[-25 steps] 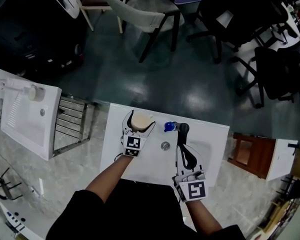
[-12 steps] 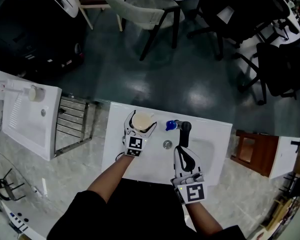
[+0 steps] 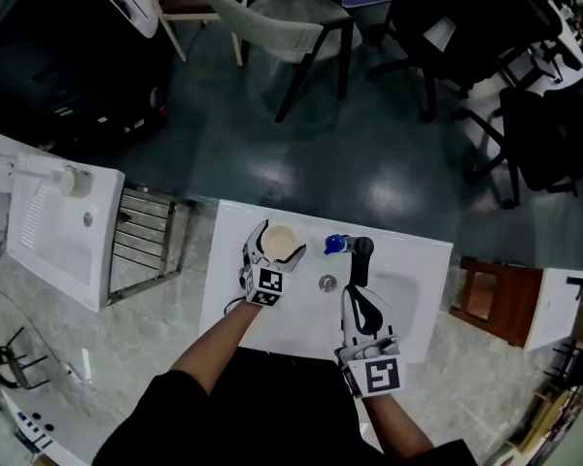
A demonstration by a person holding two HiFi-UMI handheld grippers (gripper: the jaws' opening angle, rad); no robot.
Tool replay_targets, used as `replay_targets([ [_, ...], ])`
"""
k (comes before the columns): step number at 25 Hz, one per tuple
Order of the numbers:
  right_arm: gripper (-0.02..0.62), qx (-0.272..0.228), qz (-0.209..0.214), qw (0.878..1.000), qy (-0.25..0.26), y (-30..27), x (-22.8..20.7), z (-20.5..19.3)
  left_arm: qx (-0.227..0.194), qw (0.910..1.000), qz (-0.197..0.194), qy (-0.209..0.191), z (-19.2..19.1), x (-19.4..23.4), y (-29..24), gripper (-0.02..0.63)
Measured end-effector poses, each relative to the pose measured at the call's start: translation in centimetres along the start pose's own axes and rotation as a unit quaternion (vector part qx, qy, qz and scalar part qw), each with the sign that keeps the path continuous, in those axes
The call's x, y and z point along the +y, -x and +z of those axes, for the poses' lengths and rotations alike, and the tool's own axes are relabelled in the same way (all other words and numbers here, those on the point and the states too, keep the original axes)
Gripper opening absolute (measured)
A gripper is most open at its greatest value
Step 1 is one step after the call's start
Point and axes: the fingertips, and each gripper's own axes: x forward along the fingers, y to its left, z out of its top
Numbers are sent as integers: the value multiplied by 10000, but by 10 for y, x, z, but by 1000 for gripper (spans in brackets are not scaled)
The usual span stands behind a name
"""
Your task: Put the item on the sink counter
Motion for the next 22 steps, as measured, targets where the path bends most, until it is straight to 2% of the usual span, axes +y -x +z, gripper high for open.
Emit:
replay_targets([
  [7,31,116,186,9998,19,9,12,-6,-139,9998,-145,-5,1,-2,4,465],
  [12,31,-92,32,9999,30,15,10,-3,-203,9995,-228,14,3,-2,5,465],
  [17,31,104,103,9998,-100,23,18,-6,-263,9994,-212,5,6,0,13,465],
  [22,31,7,80,10000,-2,30,24,-6,-271,9992,-291,-24,5,-2,24,469],
])
